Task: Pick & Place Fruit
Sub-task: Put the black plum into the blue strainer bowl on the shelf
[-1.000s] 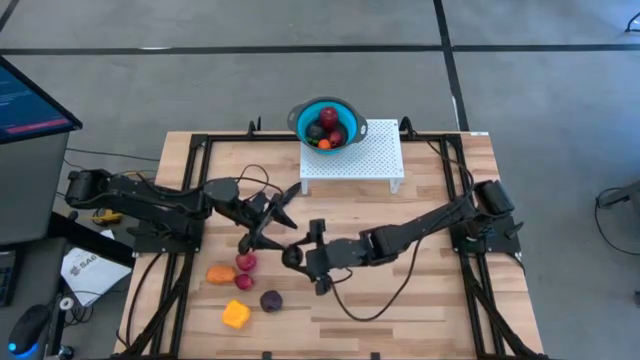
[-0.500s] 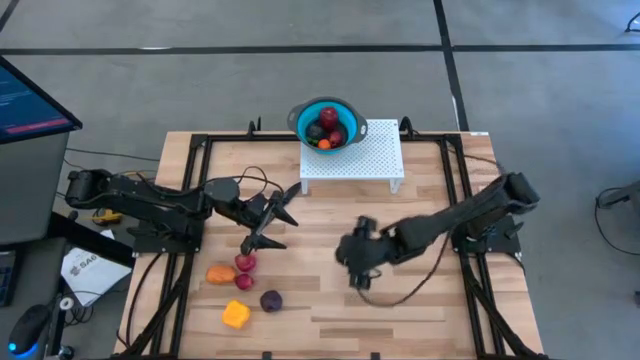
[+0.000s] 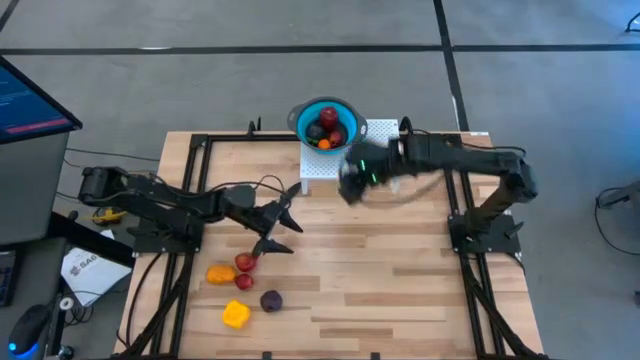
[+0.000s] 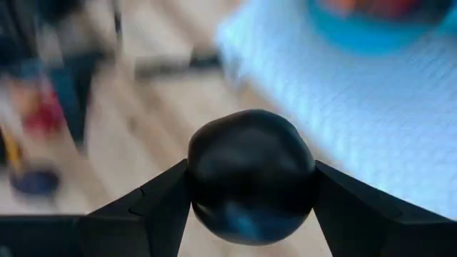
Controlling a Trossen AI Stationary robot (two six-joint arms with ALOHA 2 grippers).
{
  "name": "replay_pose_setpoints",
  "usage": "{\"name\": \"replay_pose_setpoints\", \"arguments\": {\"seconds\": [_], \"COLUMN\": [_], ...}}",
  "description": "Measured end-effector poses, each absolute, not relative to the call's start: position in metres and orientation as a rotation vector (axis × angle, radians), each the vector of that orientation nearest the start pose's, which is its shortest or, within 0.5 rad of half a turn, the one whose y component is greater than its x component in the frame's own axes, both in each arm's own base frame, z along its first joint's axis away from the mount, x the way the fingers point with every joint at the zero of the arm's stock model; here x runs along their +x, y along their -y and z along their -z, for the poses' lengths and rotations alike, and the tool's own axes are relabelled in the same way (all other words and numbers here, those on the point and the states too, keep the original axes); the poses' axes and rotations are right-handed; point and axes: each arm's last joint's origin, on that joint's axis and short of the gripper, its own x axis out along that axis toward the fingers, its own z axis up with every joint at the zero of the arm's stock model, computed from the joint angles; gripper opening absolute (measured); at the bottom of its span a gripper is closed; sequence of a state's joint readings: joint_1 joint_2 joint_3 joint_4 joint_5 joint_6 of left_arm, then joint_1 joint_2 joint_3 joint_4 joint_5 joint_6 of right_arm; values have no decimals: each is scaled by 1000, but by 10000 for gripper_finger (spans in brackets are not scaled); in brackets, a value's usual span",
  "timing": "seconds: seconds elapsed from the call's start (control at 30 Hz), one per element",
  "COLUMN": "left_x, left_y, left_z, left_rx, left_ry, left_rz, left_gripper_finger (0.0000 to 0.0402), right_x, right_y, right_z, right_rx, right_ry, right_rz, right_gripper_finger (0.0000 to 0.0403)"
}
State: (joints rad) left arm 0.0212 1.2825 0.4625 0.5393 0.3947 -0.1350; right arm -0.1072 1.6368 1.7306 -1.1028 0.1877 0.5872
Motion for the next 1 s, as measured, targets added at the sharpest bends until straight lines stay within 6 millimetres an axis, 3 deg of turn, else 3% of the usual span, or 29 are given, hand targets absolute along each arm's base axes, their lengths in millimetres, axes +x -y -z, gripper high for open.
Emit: {"name": "replay_pose_setpoints", "arguments": {"seconds": [0.17,0.5,0.77,1.0], "left_x": [253,256,255,255], "left_y": [5,8,7,7], "left_z": [-172,-167,-167,-167], "left_rx": [-214,-232,-232,-232], "left_ry": [-389,-410,-413,-412], "left_rz": [321,324,322,322], "left_gripper_finger": [318,318,318,318], "right_x": [340,372,382,379], "right_y": [91,175,205,209], "right_z": [-391,-379,-354,-348], "right_rx": [485,528,593,606], "right_ry": [-819,-831,-909,-943], "right_rz": [587,678,693,707], "right_gripper_finger": [255,255,255,255]}}
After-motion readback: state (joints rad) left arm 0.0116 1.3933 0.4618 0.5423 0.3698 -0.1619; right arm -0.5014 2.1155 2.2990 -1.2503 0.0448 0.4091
